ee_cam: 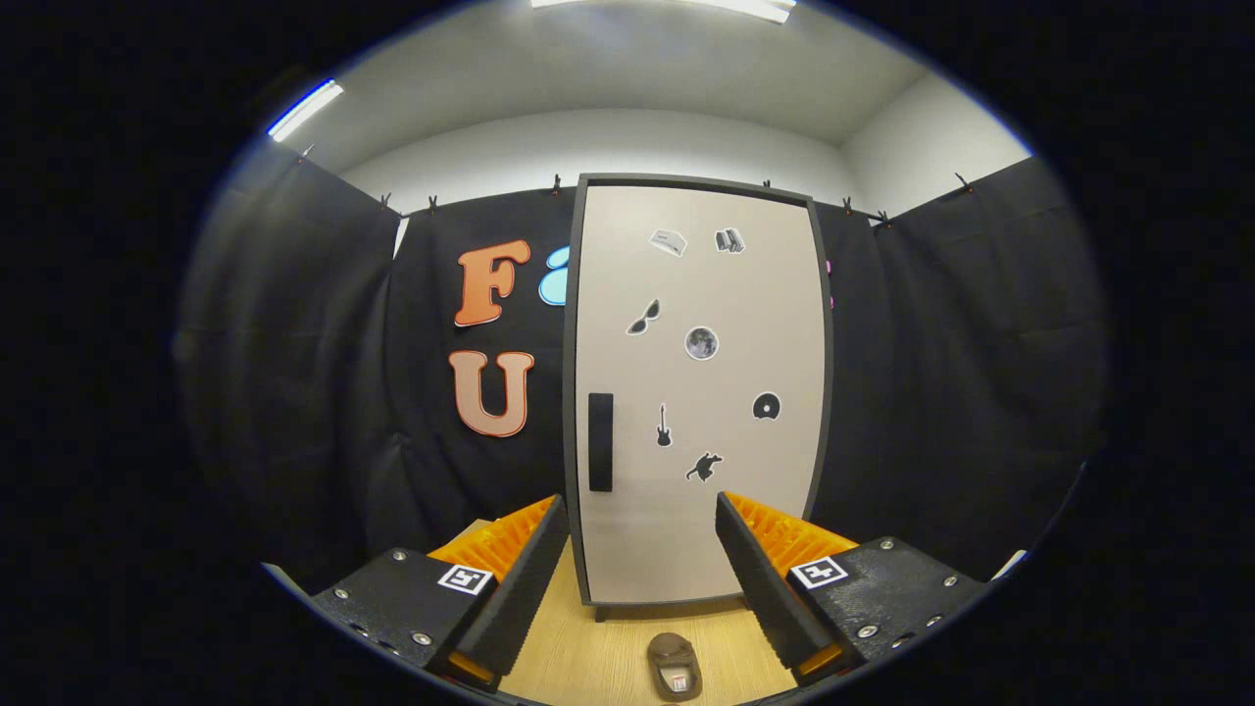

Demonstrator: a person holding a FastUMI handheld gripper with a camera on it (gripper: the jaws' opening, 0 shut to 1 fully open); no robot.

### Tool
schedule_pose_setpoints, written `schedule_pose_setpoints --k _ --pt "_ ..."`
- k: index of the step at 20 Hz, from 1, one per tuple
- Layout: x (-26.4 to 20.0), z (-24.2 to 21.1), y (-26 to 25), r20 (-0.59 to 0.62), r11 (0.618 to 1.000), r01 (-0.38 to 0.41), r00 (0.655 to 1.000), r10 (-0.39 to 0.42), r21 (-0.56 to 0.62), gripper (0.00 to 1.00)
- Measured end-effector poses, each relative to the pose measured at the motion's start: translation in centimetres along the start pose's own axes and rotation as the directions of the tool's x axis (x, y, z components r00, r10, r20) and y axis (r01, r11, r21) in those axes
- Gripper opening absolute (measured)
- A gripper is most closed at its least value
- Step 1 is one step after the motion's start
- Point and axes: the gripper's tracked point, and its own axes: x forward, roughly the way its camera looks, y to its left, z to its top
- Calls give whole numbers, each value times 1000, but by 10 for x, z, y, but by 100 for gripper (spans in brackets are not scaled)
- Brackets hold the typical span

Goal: Open the shoe cabinet door, grab the shoes and put them into the shoe cabinet, then close the shoe cabinet door.

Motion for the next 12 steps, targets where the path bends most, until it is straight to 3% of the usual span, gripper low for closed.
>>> schedule_pose_setpoints --k 12 --pt "111 -15 46 -46 993 -111 993 112 35 95"
